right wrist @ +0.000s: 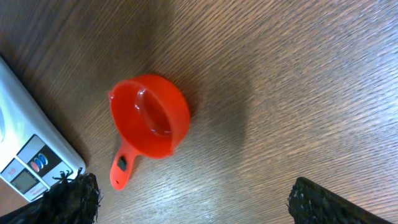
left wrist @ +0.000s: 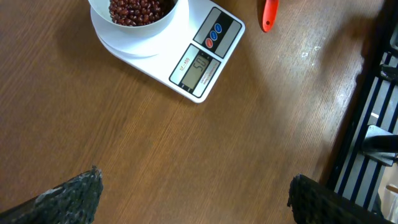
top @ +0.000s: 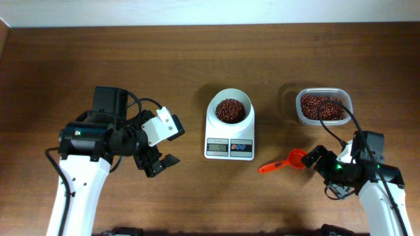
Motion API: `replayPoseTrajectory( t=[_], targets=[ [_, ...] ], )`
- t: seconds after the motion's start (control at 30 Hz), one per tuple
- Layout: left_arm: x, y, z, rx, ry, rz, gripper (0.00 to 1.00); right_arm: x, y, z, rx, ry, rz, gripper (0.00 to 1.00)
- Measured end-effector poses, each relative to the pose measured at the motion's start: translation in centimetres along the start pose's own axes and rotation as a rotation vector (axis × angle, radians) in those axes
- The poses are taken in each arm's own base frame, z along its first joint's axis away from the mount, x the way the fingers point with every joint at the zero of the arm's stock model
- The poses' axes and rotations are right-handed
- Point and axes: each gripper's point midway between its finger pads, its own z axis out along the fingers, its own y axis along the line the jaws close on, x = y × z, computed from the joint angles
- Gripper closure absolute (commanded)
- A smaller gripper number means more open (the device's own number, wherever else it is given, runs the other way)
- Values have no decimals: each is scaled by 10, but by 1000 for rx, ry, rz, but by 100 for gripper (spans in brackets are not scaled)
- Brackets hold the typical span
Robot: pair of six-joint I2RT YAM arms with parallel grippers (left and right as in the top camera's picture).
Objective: Scoop and weigh 50g on scale
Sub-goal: 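Lower the red scoop and set it on the table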
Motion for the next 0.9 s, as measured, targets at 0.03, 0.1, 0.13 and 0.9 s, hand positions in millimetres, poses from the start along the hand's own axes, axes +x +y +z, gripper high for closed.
replayPoseTrajectory(
  t=[0.03,0.1,0.13,0.9],
  targets=[
    [0,0,0,0,0,0,1,0,0,0,1,-1,1,1],
    [0,0,0,0,0,0,1,-4,3,0,-15,-15,-5,9],
    [0,0,0,0,0,0,1,-8,7,0,-35,-29,-13,24],
    [0,0,0,0,0,0,1,-23,40,37,-112,-7,-57,58]
  ],
)
